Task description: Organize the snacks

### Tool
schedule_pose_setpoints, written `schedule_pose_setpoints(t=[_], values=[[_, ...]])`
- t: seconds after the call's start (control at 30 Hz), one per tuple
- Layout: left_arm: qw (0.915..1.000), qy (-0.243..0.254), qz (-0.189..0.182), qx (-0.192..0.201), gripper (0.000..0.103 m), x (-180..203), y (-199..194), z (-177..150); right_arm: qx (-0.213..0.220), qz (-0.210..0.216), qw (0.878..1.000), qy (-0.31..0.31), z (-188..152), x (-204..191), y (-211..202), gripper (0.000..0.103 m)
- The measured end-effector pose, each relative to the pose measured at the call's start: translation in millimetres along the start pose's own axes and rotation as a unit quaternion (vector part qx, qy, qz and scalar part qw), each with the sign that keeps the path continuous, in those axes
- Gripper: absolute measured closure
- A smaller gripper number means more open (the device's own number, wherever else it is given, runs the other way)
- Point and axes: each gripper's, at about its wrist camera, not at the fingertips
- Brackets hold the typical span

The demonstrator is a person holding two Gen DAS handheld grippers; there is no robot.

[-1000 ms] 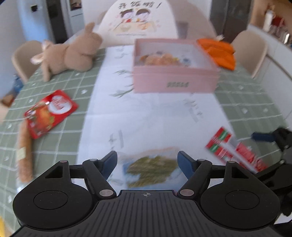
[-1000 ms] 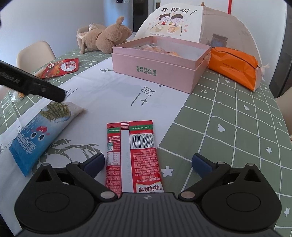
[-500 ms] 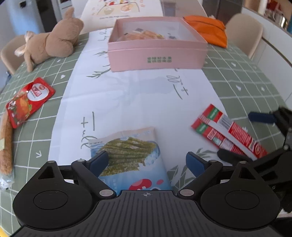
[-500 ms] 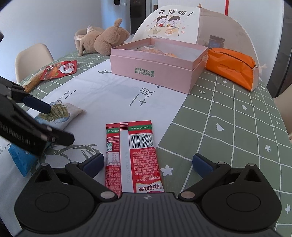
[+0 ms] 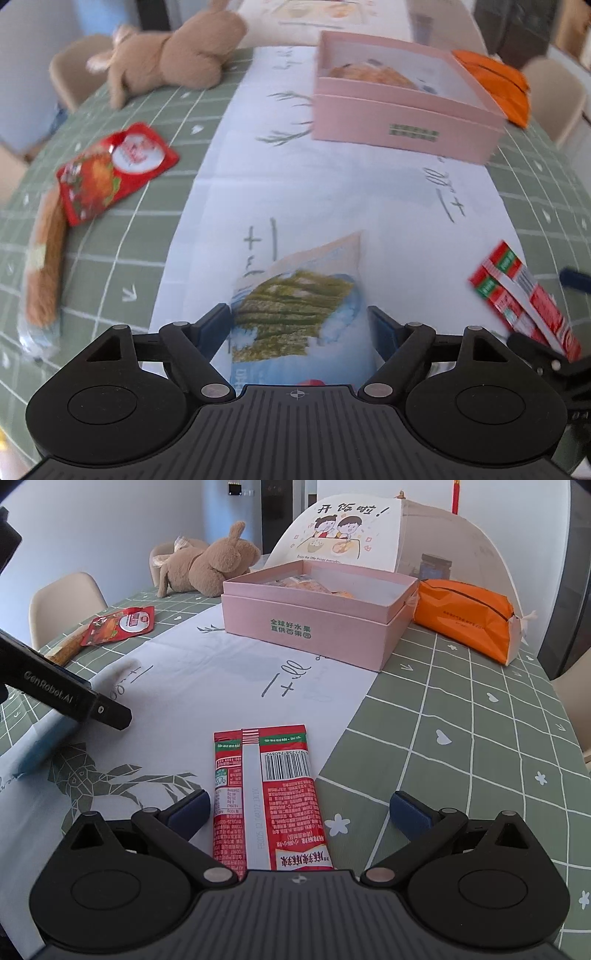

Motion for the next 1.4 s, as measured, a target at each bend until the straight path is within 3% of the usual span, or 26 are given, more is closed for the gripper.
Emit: schedule_pose_setpoints(t=[0.3, 0.5, 0.53, 0.63, 0.67, 0.83, 1.07, 1.17, 1.27, 1.4], values=[[0.9978, -0.036, -0.055, -0.005, 0.018, -20, -5, 2, 0.001, -0.001, 1.0, 0.0, 0, 0, 0, 0.0], [0.9967, -0.008, -0.065, -0.046, 0.017, -11, -5, 3, -0.015, -0.006, 1.0, 0.012, 6, -2, 1, 0.002], [0.9963, -0.003, -0.067, -0.054, 0.017, -9, -6, 2, -0.016, -0.006, 1.0, 0.011, 8, -4, 1, 0.006], [0.993, -0.017, -0.094, -0.07, 0.019, -9, -10, -1, -0.019, 0.016, 1.0, -0.015, 19, -11, -6, 0.051], [0.9917, -0.025, -0.105, -0.07, 0.019, -9, -12, -3, -0.023, 0.014, 0.999, -0.021, 23, -12, -7, 0.055], [0.9952, 0.013, -0.096, -0.012, 0.02, 10, -40, -5, -0.007, 0.027, 1.0, -0.003, 38, -3, -20, 0.057], [0.9936, 0.029, -0.105, 0.032, 0.02, 23, -52, 11, 0.008, 0.008, 1.0, -0.002, 52, 9, -25, 0.057], [0.9891, 0.031, -0.124, 0.072, 0.02, 30, -62, 43, 0.02, -0.002, 1.0, -0.011, 65, 16, -29, 0.057], [0.9785, 0.033, -0.158, 0.128, 0.02, 44, -75, 88, 0.051, -0.022, 0.998, -0.009, 94, 31, -38, 0.057], [0.9649, 0.042, -0.204, 0.16, 0.019, 67, -71, 154, 0.09, -0.051, 0.995, 0.0, 139, 54, -37, 0.057]])
Point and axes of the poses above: each gripper's, at about its wrist camera, not at the fingertips, and y roughly the way its jaws point, x to its right, z to its top, and after that the axes turned 11 degrees about -y, right-handed
